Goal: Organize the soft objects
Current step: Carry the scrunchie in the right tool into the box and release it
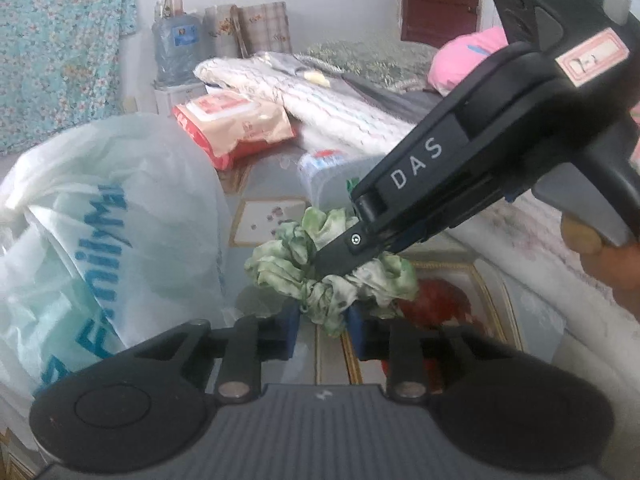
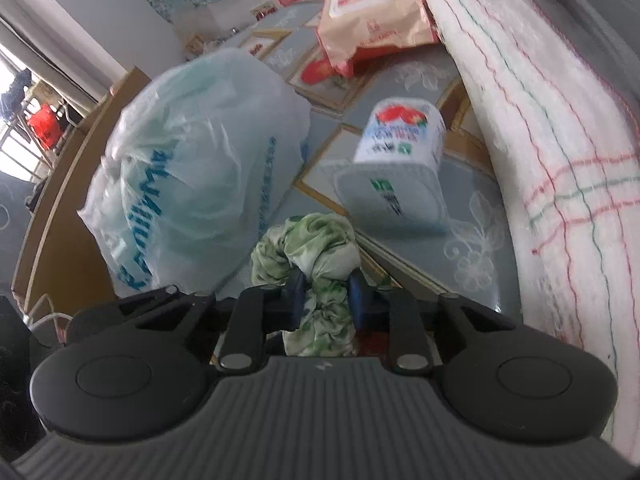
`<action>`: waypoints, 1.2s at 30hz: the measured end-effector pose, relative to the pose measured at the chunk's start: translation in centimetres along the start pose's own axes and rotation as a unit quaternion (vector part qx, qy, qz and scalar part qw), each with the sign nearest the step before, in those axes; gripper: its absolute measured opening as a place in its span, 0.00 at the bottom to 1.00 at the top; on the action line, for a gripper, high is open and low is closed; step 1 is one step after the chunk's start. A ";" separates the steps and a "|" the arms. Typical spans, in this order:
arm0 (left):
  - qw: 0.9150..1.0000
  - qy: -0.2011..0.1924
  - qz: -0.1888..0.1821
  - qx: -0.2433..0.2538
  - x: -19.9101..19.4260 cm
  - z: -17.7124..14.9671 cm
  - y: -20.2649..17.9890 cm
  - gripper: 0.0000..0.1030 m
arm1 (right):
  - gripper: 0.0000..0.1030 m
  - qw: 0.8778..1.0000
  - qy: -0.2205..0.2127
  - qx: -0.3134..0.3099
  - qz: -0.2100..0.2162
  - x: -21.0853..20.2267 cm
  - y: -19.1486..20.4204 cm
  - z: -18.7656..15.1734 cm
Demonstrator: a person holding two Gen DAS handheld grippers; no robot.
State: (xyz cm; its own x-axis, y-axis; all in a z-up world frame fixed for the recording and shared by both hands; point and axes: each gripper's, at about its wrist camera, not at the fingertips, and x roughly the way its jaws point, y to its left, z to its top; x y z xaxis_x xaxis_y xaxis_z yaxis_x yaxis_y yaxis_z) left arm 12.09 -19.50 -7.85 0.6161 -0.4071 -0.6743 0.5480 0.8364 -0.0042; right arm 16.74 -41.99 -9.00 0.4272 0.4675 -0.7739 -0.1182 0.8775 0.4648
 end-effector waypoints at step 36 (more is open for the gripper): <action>0.950 -0.171 0.233 -0.115 -23.2 2.5 13.2 0.25 | 0.22 0.943 -0.031 -0.188 0.272 -1.9 28.9 9.1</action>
State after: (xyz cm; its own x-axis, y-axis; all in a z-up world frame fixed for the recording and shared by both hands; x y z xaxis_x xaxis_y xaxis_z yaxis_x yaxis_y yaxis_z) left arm 6.50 0.08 9.59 0.9307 -0.0351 -0.3640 0.0565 0.9972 0.0481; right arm 20.65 -18.51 9.79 0.2616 0.8632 -0.4319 -0.6405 0.4900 0.5914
